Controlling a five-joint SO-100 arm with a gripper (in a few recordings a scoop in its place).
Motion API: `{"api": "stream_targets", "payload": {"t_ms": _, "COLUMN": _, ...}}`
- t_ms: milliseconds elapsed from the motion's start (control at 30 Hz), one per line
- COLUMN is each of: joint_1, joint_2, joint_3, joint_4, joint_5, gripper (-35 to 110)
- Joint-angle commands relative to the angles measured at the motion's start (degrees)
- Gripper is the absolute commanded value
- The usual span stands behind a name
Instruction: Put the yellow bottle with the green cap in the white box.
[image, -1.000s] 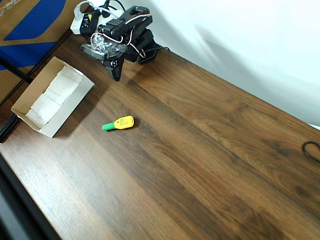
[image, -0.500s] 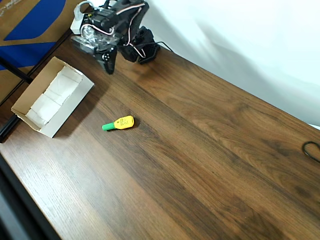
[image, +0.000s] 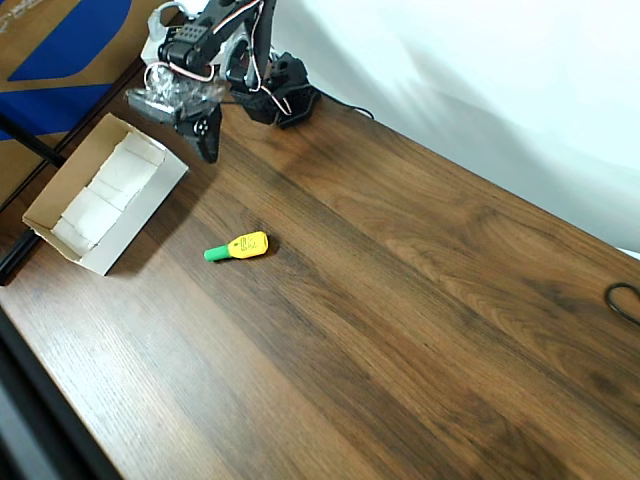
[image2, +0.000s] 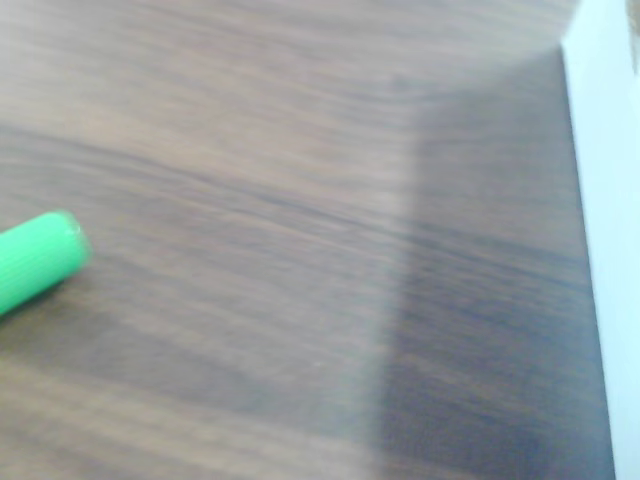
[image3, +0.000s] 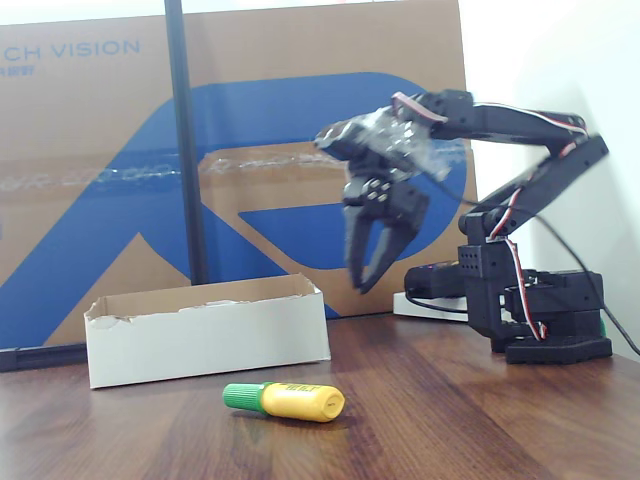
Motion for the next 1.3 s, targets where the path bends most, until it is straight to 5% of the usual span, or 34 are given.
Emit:
{"api": "stream_targets", "payload": {"t_ms": 0, "joint_1": -1.0, "joint_2": -4.4, "joint_3": -5.9, "joint_4": -6.1, "joint_5": -1.5, "gripper": 0}}
{"api": "stream_targets", "payload": {"t_ms": 533, "joint_1": -10.8, "joint_2": -27.9, "joint_3": -21.9, "joint_4": -14.5, "joint_5": 0.8, "gripper": 1}}
{"api": "stream_targets", "payload": {"t_ms": 1267, "joint_1": -19.1, "joint_2": -38.9, "joint_3": -11.9, "joint_4": -24.5, "joint_5": -16.2, "gripper": 28}}
